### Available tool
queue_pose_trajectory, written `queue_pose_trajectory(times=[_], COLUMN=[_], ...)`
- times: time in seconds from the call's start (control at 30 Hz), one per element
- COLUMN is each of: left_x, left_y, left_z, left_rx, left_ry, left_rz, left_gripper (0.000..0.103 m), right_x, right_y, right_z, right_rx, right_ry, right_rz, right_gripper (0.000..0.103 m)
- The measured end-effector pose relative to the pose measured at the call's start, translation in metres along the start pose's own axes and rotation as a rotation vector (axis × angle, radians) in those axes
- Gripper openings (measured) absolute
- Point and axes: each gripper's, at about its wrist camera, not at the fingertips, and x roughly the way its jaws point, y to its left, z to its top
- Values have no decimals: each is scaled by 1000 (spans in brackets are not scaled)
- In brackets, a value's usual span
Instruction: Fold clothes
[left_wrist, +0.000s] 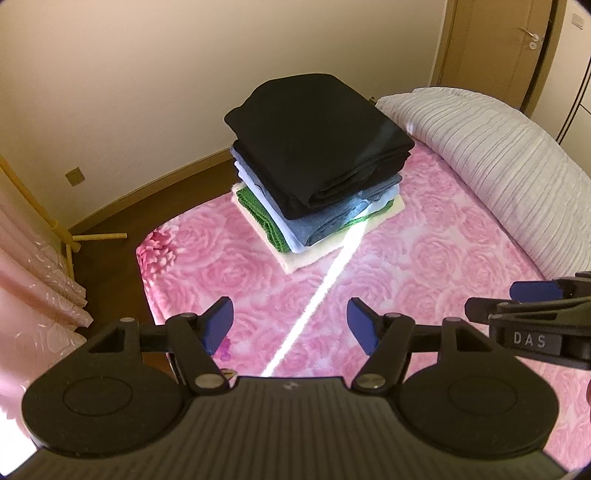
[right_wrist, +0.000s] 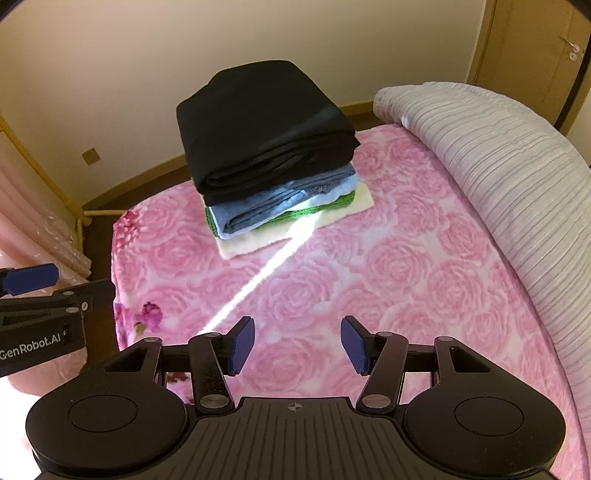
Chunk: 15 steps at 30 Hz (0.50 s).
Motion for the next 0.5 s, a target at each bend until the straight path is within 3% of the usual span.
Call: queue_pose_trajectory(times=[0.5], left_x=[20], left_y=[-18], left_z=[2], left_rx=[-6], left_ry=[18], left_rz=[25], left_gripper=[65], right_x=[20], right_y=[-24], right_z=[10], right_rx=[2], right_ry=[19], right_rz=[19], right_gripper=[56])
